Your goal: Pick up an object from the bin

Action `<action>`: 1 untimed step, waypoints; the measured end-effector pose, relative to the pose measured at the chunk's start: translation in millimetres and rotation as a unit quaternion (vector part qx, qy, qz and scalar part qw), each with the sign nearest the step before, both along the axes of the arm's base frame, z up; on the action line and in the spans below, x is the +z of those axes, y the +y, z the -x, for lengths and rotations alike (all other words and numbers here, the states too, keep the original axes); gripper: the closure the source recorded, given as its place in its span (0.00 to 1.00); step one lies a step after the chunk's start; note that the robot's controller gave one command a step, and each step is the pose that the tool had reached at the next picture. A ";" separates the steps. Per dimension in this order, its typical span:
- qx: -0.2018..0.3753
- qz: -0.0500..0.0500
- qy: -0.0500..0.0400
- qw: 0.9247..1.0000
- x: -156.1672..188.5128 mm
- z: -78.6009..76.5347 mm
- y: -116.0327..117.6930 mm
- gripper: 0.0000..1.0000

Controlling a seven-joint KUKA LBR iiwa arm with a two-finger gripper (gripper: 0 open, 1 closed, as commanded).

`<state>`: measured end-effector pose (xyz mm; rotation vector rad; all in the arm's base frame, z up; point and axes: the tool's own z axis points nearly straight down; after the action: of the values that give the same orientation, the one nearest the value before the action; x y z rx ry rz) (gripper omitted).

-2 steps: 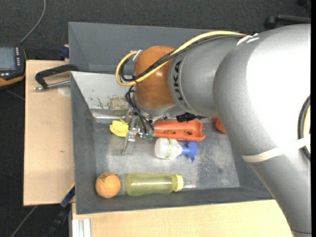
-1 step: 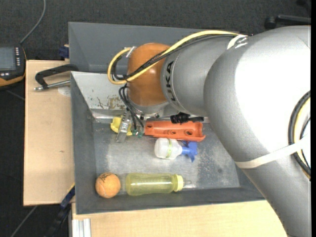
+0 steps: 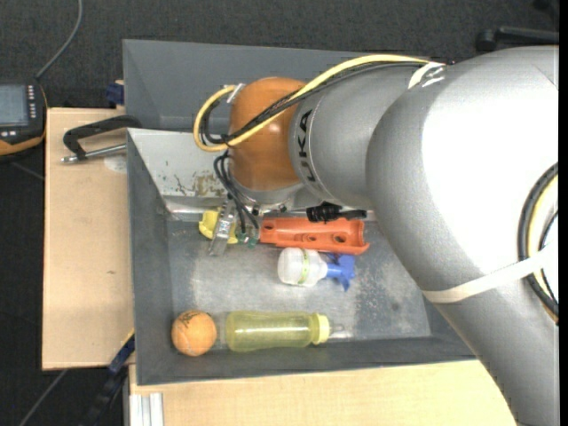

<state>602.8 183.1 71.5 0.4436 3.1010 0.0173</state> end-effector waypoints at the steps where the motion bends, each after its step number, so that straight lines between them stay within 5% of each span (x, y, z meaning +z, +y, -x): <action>1: 0.001 -0.002 -0.005 1.000 63.8 -2.5 1.6 1.00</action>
Offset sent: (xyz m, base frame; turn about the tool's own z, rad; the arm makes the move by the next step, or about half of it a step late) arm 0.0001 -0.0001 0.0599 0.0000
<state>605.4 184.7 135.3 0.4392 3.0920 0.0255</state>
